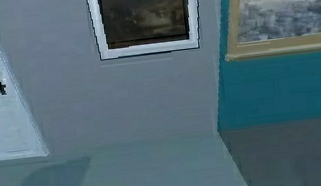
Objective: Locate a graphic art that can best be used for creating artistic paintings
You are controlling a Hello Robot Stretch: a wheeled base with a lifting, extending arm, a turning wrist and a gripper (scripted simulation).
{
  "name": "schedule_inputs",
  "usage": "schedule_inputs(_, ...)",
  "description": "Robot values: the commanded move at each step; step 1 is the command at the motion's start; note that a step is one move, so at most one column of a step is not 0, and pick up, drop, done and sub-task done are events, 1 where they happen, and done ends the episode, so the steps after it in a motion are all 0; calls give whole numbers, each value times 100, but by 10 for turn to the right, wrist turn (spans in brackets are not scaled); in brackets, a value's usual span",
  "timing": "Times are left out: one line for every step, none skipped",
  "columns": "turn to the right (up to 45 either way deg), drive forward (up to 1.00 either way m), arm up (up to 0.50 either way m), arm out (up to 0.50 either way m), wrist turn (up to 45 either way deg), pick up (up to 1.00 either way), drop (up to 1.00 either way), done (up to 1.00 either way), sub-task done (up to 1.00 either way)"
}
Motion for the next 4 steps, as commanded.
schedule_inputs(-30,0,0,0,0,0,0,0,0)
schedule_inputs(0,50,0,0,0,0,0,0,0)
schedule_inputs(-420,0,0,0,0,0,0,0,0)
schedule_inputs(0,95,0,0,0,0,0,0,0)
